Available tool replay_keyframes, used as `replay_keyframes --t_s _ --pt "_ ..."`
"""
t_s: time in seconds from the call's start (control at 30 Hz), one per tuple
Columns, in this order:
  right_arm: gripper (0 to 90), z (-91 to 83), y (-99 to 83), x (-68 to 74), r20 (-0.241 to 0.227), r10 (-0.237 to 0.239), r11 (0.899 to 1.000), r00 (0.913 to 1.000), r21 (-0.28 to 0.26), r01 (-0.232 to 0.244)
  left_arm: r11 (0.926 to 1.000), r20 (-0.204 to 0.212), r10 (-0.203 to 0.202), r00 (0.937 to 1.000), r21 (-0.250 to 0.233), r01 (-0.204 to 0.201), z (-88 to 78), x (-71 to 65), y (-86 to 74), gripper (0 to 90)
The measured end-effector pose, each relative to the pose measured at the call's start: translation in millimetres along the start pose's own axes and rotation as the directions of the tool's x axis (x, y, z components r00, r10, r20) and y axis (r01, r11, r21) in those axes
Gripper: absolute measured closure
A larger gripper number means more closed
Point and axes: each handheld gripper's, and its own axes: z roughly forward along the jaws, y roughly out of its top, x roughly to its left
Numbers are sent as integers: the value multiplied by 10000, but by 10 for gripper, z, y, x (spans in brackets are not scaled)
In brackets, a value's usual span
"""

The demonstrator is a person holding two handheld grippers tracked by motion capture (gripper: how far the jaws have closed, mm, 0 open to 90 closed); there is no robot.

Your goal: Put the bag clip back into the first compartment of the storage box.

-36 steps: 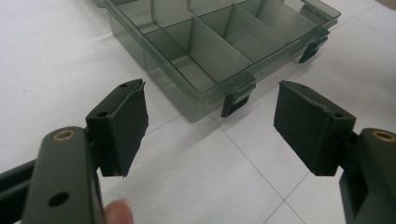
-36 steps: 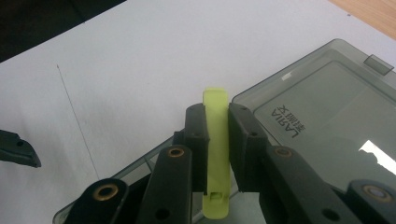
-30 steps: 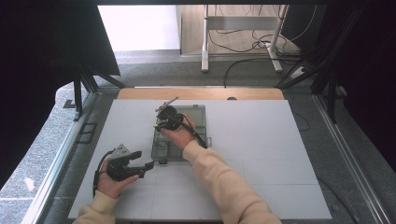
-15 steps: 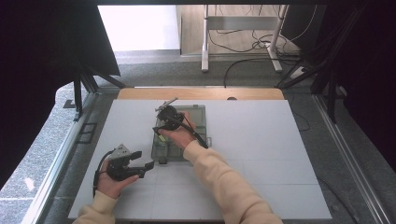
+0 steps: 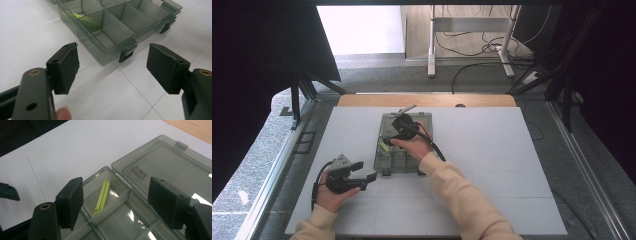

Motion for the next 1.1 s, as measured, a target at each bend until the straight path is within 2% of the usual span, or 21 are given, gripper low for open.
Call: replay_keyframes --t_s 0.2,0.47,0.87,1.1 --pt "277 -234 -110 -73 -102 168 9996 9998 -246 -171 10000 -18 -38 10000 1 38 -29 3 -29 267" --pt "270 -538 -311 -201 112 440 9984 9990 -350 -436 10000 -70 -78 9999 -53 77 -54 -4 -47 267" --pt "267 -915 -524 -201 563 124 9975 9983 -700 -84 10000 -1 1 10000 -67 -1 -45 -28 -36 267" --pt "268 -1070 -618 -258 762 303 9951 9966 -966 -229 10000 -13 33 10000 -26 -33 -35 -37 -32 267"
